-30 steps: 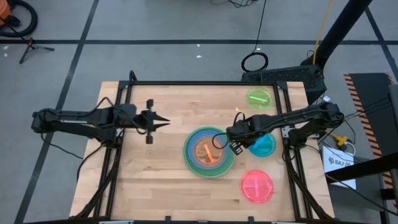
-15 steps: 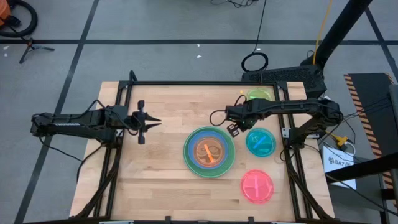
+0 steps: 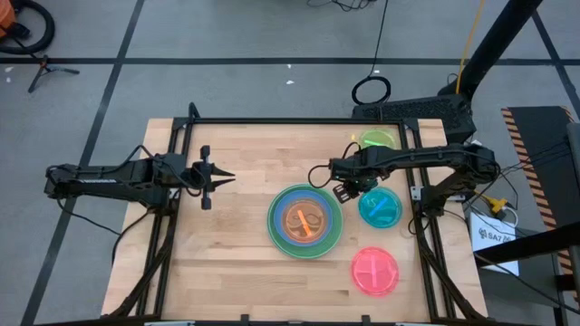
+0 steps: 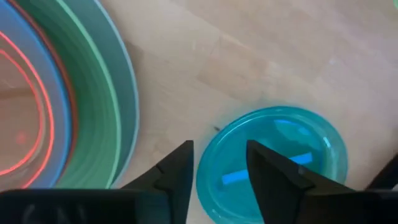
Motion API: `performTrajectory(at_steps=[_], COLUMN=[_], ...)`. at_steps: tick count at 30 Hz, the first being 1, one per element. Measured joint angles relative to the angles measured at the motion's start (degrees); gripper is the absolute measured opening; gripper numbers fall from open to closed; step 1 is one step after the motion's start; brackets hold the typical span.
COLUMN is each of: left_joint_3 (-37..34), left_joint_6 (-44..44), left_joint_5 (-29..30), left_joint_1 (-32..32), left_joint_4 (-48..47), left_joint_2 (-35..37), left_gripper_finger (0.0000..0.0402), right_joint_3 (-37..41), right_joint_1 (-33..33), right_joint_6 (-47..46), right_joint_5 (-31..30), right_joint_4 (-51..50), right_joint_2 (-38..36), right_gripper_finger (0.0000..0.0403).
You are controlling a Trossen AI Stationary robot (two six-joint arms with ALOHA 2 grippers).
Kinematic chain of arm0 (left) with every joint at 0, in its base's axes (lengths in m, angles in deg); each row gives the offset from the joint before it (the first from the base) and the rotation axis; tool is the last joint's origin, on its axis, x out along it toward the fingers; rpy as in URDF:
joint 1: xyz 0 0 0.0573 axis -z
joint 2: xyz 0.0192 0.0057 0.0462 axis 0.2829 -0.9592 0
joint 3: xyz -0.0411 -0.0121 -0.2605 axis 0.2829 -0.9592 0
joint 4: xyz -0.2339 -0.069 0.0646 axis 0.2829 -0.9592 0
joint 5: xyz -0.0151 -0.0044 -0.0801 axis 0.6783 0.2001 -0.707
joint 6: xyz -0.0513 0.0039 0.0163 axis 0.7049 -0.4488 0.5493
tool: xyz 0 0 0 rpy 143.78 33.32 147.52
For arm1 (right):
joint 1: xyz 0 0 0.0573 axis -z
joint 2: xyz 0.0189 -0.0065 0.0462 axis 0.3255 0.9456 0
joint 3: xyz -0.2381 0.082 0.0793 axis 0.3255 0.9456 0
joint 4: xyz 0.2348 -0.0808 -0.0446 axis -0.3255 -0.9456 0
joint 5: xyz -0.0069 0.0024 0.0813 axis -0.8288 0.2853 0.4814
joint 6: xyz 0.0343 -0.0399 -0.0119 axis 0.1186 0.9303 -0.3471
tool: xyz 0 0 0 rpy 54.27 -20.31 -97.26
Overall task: Stack plastic plates
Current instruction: Stack the blue plate on top of the orange plate
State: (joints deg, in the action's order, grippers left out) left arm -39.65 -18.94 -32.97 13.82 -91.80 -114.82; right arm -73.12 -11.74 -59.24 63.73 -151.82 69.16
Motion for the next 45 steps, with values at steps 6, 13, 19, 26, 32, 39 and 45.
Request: performTrajectory(at_steps=[6, 13, 19, 26, 32, 39, 45], left_joint_3=[0.0, 0.0, 0.0, 0.0, 0.0, 0.1, 0.1], left_joint_6=[0.1, 0.5, 0.4, 0.4, 0.4, 0.4, 0.4], left_joint_5=[0.0, 0.0, 0.0, 0.0, 0.0, 0.0, 0.0], left_joint_1=[0.0, 0.0, 0.0, 0.0, 0.0, 0.0, 0.0], left_joint_4=[0.0, 0.0, 0.0, 0.0, 0.0, 0.0, 0.0], left_joint_2=[0.0, 0.0, 0.0, 0.0, 0.0, 0.0, 0.0], left_gripper_finger=[0.0060, 0.0060, 0.0060, 0.0060, 0.0060, 0.0060, 0.0060], right_joint_3=[5.3, 14.7, 18.0, 19.0, 19.4, 19.4, 16.9], right_joint_1=[-3.3, -6.7, -7.0, -7.0, -7.0, -7.0, -7.0], right_joint_6=[-3.6, -6.5, -8.2, -8.4, -9.4, -8.0, -8.0], right_joint_5=[1.9, 8.1, 9.0, 7.2, 5.0, 4.5, 4.2], right_joint_4=[2.2, 4.8, 9.5, 13.1, 14.1, 13.5, 9.6], right_joint_2=[0.0, 0.0, 0.0, 0.0, 0.0, 0.0, -0.1], right_gripper_finger=[0.0155, 0.0155, 0.0155, 0.0155, 0.0155, 0.0155, 0.0155])
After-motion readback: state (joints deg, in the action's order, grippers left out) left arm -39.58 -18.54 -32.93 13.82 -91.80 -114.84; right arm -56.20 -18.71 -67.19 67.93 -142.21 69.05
